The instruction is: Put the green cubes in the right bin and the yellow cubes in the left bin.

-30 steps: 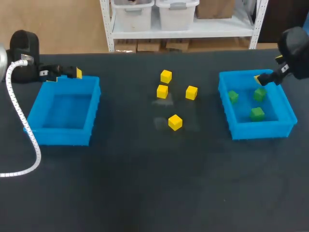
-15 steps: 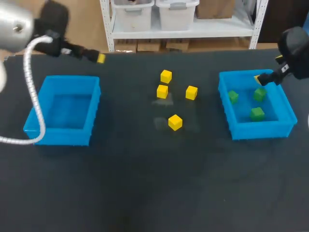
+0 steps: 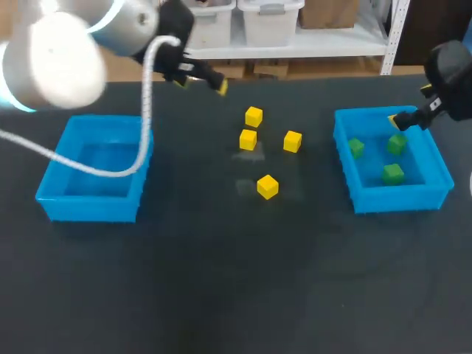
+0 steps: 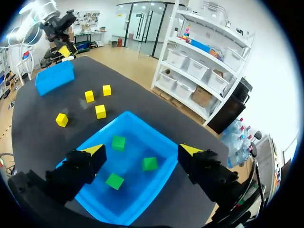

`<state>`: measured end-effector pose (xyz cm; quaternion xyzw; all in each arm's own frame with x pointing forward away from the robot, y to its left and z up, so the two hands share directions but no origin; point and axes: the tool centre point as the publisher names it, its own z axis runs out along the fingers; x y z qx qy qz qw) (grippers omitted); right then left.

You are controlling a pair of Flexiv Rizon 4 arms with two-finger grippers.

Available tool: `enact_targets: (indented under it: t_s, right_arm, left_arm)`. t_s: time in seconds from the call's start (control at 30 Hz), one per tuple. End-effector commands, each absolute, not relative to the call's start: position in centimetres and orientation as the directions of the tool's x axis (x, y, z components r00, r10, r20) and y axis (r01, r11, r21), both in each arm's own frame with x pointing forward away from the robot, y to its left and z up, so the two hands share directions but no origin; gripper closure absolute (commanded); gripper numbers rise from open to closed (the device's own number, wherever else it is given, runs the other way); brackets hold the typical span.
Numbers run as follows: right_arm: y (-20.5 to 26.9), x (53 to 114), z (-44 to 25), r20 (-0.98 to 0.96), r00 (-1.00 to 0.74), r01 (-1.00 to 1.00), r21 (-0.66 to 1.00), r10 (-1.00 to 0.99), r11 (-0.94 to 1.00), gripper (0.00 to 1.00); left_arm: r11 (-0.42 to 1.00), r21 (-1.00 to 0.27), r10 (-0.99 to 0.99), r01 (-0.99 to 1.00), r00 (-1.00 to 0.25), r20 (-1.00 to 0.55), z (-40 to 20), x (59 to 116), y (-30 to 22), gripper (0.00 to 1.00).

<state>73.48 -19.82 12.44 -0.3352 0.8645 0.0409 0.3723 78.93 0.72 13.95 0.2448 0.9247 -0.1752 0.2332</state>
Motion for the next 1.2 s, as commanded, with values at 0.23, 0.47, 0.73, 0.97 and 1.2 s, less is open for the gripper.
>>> enact_targets:
  t_s: [0.23, 0.47, 0.73, 0.97, 1.2]
  right_arm:
    - [-19.8, 73.4, 12.5, -0.671, -0.499, -0.610, -0.178, -0.549, 0.772, 0.00]
    - [-19.8, 73.4, 12.5, -0.671, -0.499, -0.610, -0.178, -0.549, 0.772, 0.00]
    - [-19.8, 73.4, 12.5, -0.671, -0.499, -0.610, -0.178, -0.549, 0.772, 0.00]
    - [-19.8, 73.4, 12.5, -0.671, -0.499, -0.610, -0.178, -0.549, 0.772, 0.00]
    - [-19.8, 73.4, 12.5, -0.671, -0.499, -0.610, -0.178, -0.549, 0.772, 0.00]
  left_arm:
    - [0.807, -0.201, 0.486, 0.556, -0.817, -0.310, 8.7, 80.0, -6.0, 0.00]
    - [0.808, -0.173, 0.512, 0.563, -0.816, -0.268, 6.9, 80.6, -7.5, 0.00]
    - [0.809, -0.147, 0.540, 0.570, -0.818, -0.199, 4.8, 80.9, -8.0, 0.00]
    - [0.815, -0.139, 0.544, 0.563, -0.825, -0.153, 2.8, 80.4, -7.6, 0.00]
    - [0.819, -0.132, 0.545, 0.558, -0.830, -0.121, 1.7, 79.8, -7.3, 0.00]
